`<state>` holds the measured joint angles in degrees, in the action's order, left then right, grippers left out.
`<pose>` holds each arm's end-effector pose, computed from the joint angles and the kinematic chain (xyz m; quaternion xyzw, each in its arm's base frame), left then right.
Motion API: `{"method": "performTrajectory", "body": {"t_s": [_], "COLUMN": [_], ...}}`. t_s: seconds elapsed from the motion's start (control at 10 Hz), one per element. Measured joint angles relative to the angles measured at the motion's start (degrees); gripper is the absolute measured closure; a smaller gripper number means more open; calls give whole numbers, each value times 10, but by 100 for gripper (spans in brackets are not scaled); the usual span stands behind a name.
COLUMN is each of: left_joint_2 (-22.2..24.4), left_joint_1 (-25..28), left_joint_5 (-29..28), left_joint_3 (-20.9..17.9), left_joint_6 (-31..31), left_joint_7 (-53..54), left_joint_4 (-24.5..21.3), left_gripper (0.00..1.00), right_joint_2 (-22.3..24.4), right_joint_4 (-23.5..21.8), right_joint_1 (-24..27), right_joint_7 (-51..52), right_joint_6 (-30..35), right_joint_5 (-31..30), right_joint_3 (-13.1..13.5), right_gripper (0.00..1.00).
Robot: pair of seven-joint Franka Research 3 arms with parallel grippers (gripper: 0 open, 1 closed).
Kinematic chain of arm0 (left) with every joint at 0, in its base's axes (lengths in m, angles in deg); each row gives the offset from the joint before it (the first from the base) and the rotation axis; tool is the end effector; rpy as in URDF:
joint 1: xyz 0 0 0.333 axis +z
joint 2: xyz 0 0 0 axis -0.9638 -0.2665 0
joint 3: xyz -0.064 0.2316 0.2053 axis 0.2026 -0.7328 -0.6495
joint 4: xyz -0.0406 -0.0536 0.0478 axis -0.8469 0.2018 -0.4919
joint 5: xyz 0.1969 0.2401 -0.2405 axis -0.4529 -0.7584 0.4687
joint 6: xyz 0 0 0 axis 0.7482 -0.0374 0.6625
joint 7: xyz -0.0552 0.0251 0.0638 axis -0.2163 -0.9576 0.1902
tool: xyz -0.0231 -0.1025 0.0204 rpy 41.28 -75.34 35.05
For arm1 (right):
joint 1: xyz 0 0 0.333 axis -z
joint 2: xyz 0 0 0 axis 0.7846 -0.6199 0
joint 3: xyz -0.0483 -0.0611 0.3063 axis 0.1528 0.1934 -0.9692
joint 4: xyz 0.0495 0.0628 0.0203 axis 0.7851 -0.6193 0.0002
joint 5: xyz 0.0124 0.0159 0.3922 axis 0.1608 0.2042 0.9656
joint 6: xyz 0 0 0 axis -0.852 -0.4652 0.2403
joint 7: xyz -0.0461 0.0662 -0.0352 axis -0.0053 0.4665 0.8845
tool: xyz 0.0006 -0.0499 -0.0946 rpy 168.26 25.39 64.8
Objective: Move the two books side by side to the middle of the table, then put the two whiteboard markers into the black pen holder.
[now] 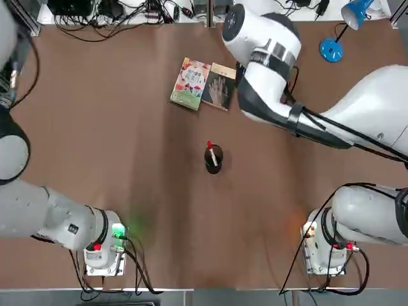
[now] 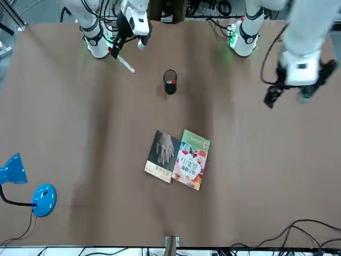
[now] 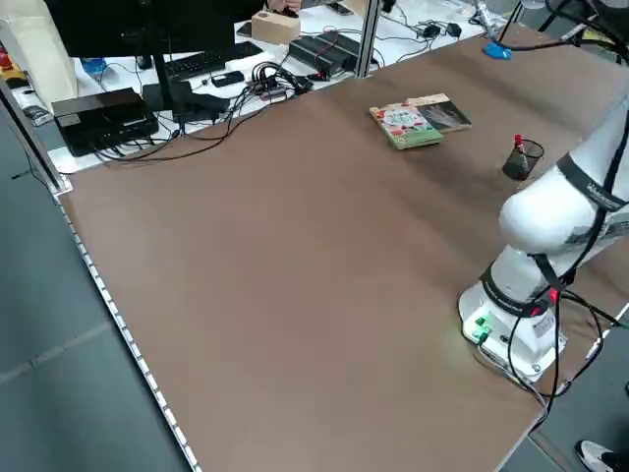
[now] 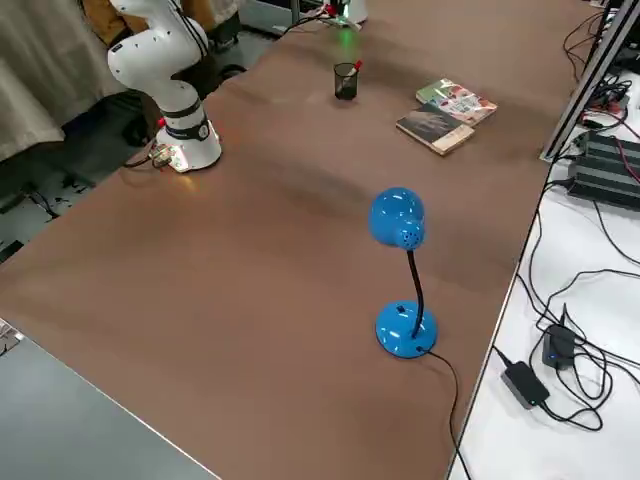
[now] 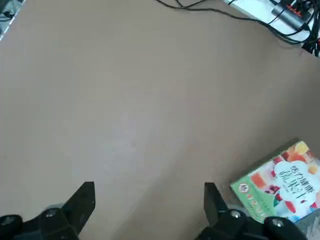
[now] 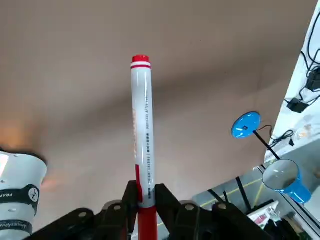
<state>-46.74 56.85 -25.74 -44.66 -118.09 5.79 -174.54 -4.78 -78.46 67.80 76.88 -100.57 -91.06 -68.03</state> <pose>0.5363 -0.1064 0.6282 -0.9552 -0.2794 -0.0701 0.0680 0.3236 0.3800 0.5214 0.7529 0.5672 -0.1130 0.3143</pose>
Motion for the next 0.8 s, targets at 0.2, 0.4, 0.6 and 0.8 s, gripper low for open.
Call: {"method": "performTrajectory", "body": {"t_s": [0.2, 0.4, 0.6, 0.8], "left_joint_2": [10, 11, 11, 10], "left_joint_1": [76, 137, 188, 217], "left_joint_5": [50, 74, 79, 81], "left_joint_3": [0, 0, 1, -1], "left_joint_6": [0, 2, 13, 19], "left_joint_7": [137, 257, 372, 457], "left_joint_4": [-3, -6, -9, -11], "left_gripper": [3, 3, 2, 0], "right_joint_2": [-11, -36, -55, -72], "right_joint_4": [-9, -6, 19, 49], "right_joint_1": [0, 20, 61, 96], "right_joint_7": [-21, -30, -30, -26], "right_joint_6": [1, -3, -4, -4], "right_joint_5": [-19, -33, -39, -39], "right_joint_3": [-5, -5, -4, -3], "right_gripper": [79, 79, 79, 79]}}
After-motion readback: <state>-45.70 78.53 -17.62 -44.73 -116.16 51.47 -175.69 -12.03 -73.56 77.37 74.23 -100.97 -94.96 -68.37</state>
